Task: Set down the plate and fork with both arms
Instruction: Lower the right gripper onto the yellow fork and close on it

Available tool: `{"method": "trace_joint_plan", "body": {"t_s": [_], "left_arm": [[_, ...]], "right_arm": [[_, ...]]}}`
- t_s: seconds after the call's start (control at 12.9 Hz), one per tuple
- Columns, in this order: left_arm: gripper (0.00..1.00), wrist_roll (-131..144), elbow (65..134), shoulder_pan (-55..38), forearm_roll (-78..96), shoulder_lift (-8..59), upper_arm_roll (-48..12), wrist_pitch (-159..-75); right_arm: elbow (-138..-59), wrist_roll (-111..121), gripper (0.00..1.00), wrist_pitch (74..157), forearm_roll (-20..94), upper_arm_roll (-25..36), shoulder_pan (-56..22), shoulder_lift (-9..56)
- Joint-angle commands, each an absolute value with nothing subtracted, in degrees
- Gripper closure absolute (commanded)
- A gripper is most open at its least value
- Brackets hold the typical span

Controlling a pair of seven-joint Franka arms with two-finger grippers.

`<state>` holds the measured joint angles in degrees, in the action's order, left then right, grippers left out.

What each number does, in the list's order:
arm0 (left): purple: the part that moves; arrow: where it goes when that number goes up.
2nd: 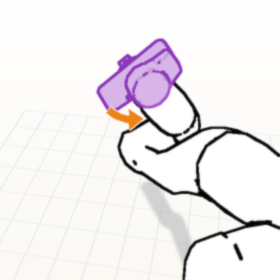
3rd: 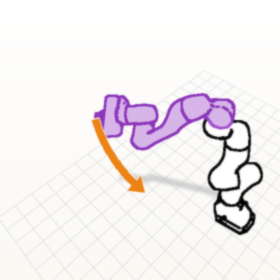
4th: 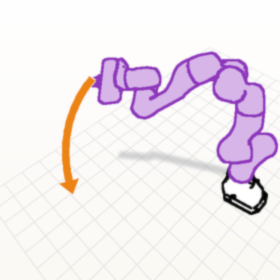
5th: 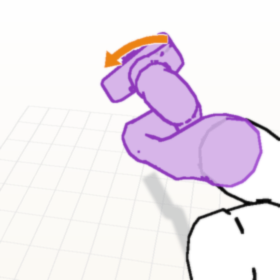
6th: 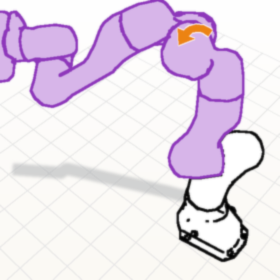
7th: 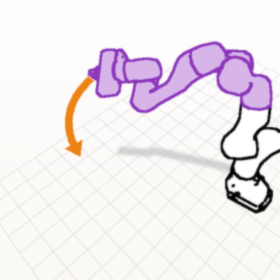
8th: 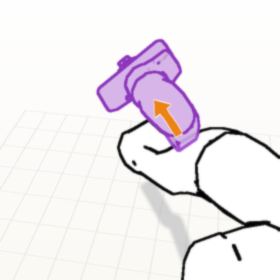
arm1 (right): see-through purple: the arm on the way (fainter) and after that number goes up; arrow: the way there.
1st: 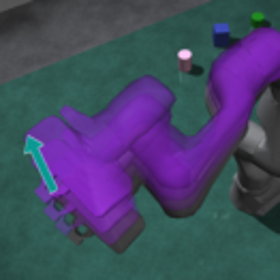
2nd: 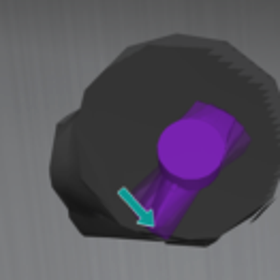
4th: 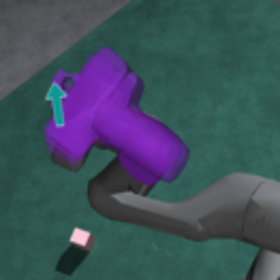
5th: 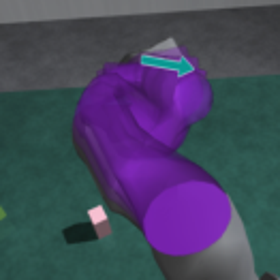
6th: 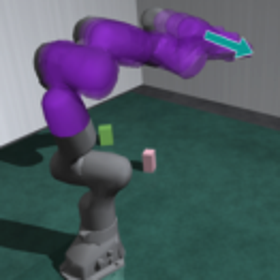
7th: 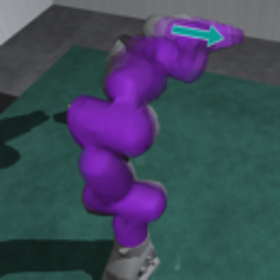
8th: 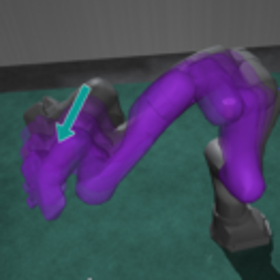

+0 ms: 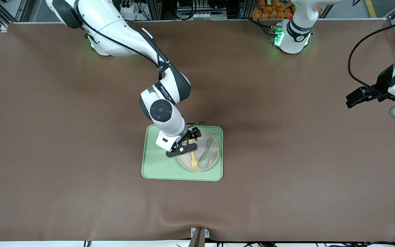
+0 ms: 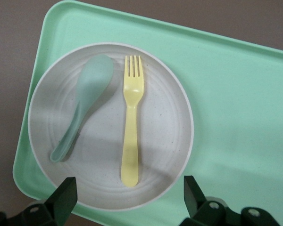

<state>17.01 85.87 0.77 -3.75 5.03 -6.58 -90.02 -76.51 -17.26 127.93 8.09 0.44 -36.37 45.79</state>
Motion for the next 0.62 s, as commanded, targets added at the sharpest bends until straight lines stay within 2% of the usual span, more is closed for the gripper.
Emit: {"method": "trace_joint_plan", "body": {"t_s": [0.0,0.54], "left_arm": [[0.0,16.52,86.4,1.49,-2.81,3.87,-6.94,-90.53],[0.0,16.52,85.96,1.85,-2.81,3.95,-6.94,-90.62]], "right_arm": [[-73.66,-16.53,0.0,127.44,8.53,1.05,-37.44,47.9],[-70.84,-7.12,0.0,128.93,8.44,1.14,-39.46,52.12]]}}
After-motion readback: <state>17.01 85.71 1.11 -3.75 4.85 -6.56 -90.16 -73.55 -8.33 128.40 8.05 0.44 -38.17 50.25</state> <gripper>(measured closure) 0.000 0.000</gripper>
